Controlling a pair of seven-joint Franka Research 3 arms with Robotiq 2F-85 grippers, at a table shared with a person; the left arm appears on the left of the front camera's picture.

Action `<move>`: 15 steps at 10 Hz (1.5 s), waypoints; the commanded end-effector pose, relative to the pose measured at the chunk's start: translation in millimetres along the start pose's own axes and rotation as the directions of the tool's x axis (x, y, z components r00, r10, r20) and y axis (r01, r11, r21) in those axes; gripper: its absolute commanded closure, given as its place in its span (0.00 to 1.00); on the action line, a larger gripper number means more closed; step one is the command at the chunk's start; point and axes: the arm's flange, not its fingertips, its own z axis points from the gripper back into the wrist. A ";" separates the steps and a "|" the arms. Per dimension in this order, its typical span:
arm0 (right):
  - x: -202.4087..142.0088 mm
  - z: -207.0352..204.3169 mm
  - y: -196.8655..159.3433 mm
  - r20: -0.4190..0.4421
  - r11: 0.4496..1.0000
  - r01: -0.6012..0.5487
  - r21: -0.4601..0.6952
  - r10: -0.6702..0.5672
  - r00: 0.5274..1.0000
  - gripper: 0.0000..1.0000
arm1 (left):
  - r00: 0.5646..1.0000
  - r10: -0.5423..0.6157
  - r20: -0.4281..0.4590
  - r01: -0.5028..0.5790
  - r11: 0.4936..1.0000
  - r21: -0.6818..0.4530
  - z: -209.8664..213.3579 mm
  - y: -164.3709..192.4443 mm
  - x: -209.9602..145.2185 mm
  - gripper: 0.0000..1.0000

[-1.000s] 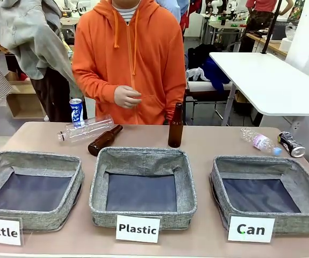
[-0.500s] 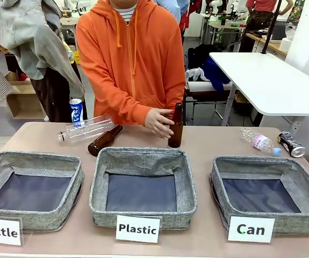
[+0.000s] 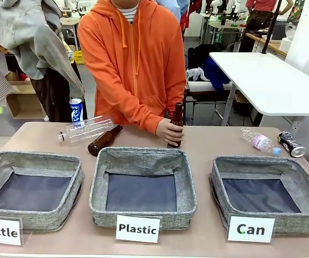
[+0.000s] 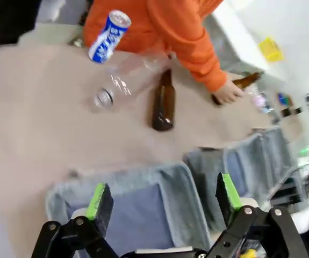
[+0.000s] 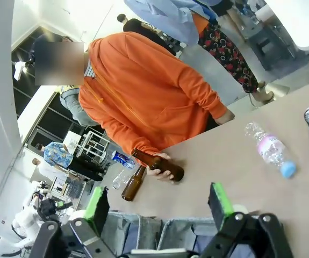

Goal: Sort the can waste into the basket.
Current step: Pick up the can waste from the table and place it in the right Fabric basket.

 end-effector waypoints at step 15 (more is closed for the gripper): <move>0.8 0.6 1.3 -0.004 1.000 0.016 -0.006 -0.016 1.000 0.00 | 0.862 -0.447 0.238 0.496 0.841 -0.216 19.9 109.3 117.9 0.00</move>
